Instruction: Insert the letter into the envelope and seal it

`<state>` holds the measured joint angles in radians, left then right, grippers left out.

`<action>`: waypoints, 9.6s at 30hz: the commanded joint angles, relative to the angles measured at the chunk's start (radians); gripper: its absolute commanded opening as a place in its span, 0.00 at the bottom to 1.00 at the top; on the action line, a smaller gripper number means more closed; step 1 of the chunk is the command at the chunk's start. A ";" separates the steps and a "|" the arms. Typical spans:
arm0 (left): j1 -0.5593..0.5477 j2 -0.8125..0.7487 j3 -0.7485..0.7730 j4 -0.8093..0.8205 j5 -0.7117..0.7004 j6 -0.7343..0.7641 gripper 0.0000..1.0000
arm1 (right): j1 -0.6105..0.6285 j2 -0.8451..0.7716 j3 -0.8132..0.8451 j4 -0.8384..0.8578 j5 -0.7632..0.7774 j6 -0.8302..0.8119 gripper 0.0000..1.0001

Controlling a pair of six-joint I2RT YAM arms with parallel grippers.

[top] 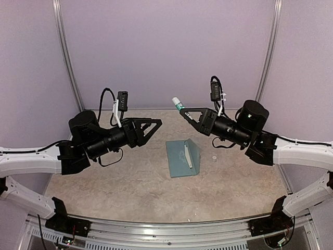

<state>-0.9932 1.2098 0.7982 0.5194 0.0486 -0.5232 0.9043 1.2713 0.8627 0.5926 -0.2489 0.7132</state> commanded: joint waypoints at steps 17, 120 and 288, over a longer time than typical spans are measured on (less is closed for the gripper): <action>0.104 0.599 0.289 -0.135 0.093 0.059 0.47 | -0.165 0.082 0.053 -0.799 0.134 -0.102 0.06; 0.060 0.782 0.146 -0.268 -0.055 0.200 0.13 | -0.013 0.606 0.394 -1.218 0.052 -0.141 0.05; 0.033 0.787 0.125 -0.209 0.051 0.147 0.09 | -0.012 0.591 0.306 -1.165 0.073 -0.140 0.04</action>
<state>-0.9493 1.9945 0.9428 0.3927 0.0998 -0.3916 0.9260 1.8355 1.1862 -0.5610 -0.2630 0.5766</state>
